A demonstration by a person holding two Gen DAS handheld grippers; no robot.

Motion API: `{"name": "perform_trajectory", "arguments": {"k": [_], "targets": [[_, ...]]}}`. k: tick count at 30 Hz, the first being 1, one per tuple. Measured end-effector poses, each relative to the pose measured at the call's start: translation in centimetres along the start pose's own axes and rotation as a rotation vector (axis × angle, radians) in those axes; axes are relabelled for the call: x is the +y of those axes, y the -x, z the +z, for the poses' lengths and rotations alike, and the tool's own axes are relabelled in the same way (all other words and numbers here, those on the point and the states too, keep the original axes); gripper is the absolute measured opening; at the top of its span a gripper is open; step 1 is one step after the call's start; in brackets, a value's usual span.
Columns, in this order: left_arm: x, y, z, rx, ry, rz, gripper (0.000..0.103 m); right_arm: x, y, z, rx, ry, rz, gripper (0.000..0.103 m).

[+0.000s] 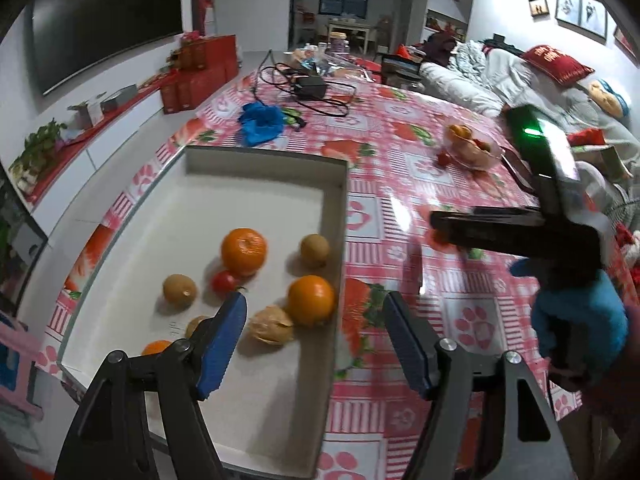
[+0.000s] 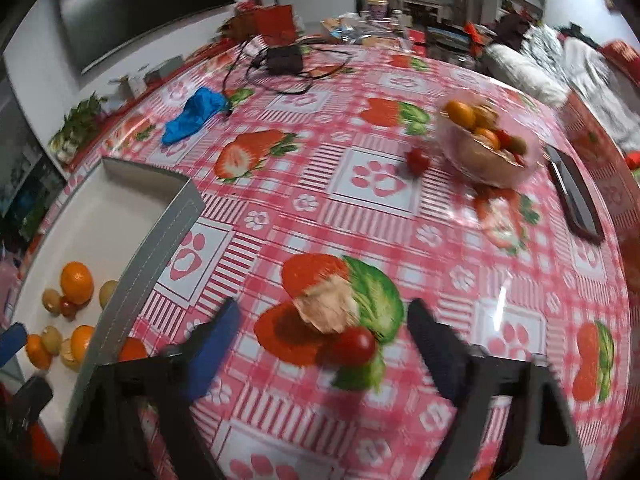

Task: Organize fruits
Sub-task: 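Grasp a red tomato with the left tool while the right tool grasps another husk fruit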

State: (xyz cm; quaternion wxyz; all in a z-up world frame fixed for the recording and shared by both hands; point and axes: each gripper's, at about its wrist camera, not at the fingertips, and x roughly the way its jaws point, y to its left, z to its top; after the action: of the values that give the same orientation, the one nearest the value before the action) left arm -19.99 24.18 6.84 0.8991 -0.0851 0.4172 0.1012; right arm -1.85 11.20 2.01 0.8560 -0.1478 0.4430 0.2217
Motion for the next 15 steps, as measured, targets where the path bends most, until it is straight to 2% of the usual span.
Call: {"name": "perform_trajectory", "arguments": {"k": [2, 5, 9, 11, 15], "targets": [[-0.6, 0.1, -0.1, 0.004, -0.012, -0.008, 0.075, 0.4, -1.1, 0.2, 0.029, 0.010, 0.011, 0.045], [-1.7, -0.1, -0.4, 0.012, -0.032, -0.016, 0.075, 0.2, -1.2, -0.2, 0.013, 0.018, -0.009, 0.029], [-3.7, -0.6, -1.0, 0.031, -0.065, -0.043, 0.075, -0.9, 0.7, -1.7, -0.004, -0.009, 0.071, 0.029], [-4.9, -0.8, -1.2, 0.042, -0.086, -0.062, 0.075, -2.0, 2.3, -2.5, -0.031, -0.055, 0.145, 0.029], [-7.4, -1.7, -0.8, 0.078, -0.114, -0.122, 0.075, -5.3, 6.1, -4.4, -0.092, -0.127, 0.151, 0.029]]}}
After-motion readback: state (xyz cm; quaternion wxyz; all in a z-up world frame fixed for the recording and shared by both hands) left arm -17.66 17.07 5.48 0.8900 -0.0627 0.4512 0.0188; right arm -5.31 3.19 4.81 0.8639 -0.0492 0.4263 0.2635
